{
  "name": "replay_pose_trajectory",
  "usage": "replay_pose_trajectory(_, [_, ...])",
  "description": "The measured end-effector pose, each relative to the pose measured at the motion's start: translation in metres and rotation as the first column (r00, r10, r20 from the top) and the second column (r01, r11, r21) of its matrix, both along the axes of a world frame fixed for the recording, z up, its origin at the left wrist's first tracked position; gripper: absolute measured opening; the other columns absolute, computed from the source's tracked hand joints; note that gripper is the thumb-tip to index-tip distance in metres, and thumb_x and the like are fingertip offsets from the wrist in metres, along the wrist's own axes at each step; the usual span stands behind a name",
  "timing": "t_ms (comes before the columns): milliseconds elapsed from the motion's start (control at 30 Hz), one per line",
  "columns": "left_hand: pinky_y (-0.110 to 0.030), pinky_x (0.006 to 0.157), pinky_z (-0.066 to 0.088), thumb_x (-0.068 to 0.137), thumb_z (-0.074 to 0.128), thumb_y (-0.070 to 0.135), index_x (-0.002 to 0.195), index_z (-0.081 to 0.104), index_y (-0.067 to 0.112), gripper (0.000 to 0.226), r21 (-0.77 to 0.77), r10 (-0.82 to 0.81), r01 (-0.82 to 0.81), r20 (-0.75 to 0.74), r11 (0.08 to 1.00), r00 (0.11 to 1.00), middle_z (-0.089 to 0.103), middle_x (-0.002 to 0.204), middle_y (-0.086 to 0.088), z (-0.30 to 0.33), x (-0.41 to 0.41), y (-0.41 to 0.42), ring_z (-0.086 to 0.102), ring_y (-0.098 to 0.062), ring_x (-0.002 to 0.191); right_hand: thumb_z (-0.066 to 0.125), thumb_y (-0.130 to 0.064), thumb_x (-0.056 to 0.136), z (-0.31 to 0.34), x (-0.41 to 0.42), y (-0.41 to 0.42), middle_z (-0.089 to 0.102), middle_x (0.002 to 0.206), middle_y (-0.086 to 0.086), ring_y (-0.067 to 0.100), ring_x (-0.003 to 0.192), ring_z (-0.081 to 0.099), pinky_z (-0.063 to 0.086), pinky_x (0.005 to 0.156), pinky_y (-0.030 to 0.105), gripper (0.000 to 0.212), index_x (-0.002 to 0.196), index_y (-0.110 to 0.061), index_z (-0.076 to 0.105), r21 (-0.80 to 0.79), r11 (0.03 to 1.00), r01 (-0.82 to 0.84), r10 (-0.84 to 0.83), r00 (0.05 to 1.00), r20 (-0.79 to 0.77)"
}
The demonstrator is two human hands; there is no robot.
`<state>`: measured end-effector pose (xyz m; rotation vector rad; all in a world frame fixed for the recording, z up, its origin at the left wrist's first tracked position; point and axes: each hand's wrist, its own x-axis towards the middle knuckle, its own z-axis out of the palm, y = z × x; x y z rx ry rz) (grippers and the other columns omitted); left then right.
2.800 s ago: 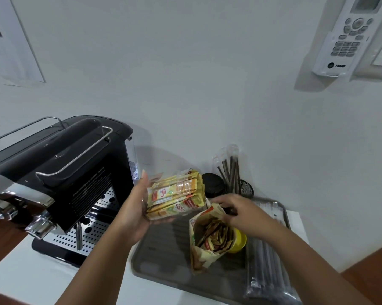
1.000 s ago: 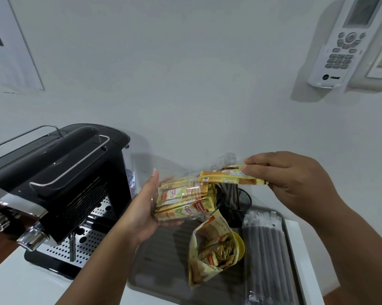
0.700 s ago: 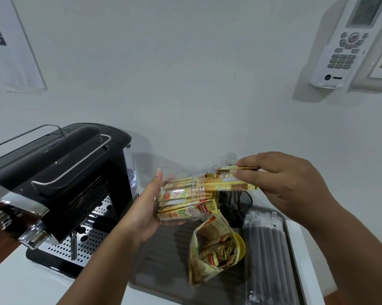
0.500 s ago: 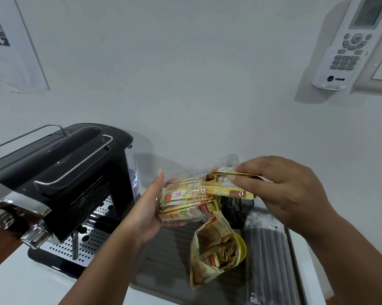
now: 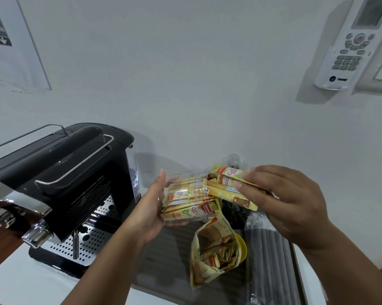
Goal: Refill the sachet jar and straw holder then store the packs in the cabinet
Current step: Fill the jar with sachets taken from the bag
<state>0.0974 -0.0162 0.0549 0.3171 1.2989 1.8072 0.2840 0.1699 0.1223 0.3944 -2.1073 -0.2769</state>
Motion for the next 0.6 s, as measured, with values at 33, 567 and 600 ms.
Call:
replay_pose_trajectory(33, [-0.047,0.074,0.056,0.084,0.039,0.066,0.127,0.059,0.022,0.065,0.001,0.002,-0.002,0.0,1.0,1.0,0.073,0.111,-0.012,0.0,0.0,0.0,0.072,-0.033,0.094,0.064,-0.013,0.09,-0.001,-0.001,-0.001,0.073,0.101,0.011,0.024,0.096,0.063,0.052,0.076,0.033,0.021,0.109,-0.009,0.069,0.017,1.0,-0.016,0.016,1.0,-0.011])
replay_pose_trajectory(567, [-0.047,0.075,0.057,0.089,0.035,0.066,0.128,0.058,0.02,0.065,0.001,0.028,-0.028,0.022,1.0,0.999,0.072,0.115,-0.012,0.001,0.0,-0.004,0.071,-0.034,0.097,0.073,-0.005,0.078,-0.02,-0.012,0.004,0.071,0.1,0.009,0.02,0.095,0.062,0.047,0.085,0.022,0.019,0.098,-0.004,0.074,-0.3,0.954,-0.018,0.021,1.0,0.006])
replay_pose_trajectory(600, [-0.046,0.074,0.057,0.088,0.035,0.066,0.129,0.058,0.02,0.065,-0.001,0.03,-0.03,0.03,1.0,0.999,0.071,0.116,-0.013,0.001,0.0,-0.004,0.07,-0.035,0.098,0.071,-0.007,0.08,-0.023,-0.012,0.005,0.07,0.101,0.008,0.02,0.096,0.062,0.048,0.085,0.023,0.018,0.098,-0.004,0.074,-0.304,0.952,-0.023,0.033,0.999,0.029])
